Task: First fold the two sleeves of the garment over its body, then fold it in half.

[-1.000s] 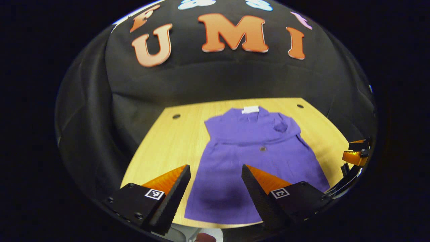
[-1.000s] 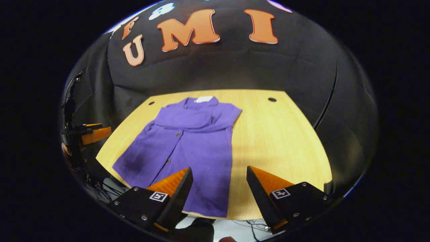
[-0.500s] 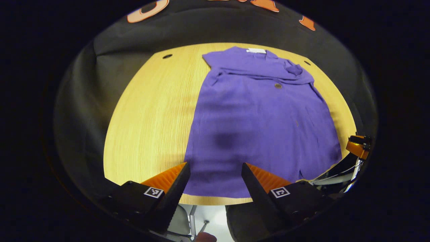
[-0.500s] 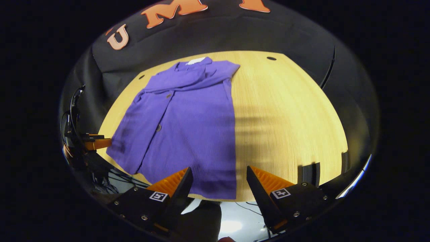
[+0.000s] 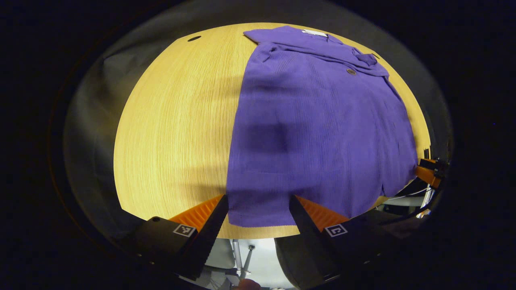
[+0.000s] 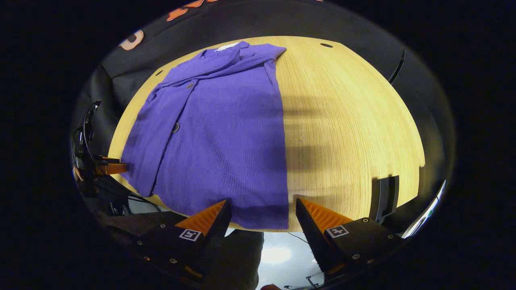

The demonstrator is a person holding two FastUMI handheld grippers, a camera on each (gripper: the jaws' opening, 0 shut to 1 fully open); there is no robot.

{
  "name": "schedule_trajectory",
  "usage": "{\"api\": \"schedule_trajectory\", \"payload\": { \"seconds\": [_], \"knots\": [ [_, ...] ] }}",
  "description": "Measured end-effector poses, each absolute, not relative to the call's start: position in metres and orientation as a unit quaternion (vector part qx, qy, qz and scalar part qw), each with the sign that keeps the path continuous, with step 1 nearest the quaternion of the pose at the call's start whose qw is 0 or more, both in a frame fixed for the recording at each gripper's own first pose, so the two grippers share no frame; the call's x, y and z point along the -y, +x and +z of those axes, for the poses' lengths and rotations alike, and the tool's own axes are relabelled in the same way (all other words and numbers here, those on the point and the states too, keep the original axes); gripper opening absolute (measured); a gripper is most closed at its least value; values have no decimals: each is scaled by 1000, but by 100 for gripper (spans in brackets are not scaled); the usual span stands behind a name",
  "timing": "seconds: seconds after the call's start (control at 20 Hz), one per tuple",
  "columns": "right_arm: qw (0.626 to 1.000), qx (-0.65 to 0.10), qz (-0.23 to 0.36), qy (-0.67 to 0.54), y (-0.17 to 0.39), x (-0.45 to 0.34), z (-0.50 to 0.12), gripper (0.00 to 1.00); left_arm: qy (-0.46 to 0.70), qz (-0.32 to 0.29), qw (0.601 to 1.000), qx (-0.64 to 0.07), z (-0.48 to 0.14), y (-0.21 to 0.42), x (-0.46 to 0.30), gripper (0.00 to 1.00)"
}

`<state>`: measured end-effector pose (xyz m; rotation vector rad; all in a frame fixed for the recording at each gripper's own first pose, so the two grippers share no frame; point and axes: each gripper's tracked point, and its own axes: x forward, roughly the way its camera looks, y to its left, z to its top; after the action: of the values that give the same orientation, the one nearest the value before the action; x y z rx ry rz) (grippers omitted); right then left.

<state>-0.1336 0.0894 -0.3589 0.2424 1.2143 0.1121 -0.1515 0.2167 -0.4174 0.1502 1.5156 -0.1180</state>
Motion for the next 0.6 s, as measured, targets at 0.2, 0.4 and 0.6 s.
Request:
{"api": "schedule_trajectory", "payload": {
  "seconds": [0.2,0.4,0.6],
  "knots": [
    [803,-586,48,98,-137,-90,-367,97,60,-60,706,-703,-422,-156,-217,100],
    [786,-609,64,88,-146,-107,-368,98,66,-63,689,-719,-423,-155,-214,100],
    [772,-623,46,116,-143,-113,-368,33,56,-84,682,-724,-420,-155,-201,50]
  ]
}}
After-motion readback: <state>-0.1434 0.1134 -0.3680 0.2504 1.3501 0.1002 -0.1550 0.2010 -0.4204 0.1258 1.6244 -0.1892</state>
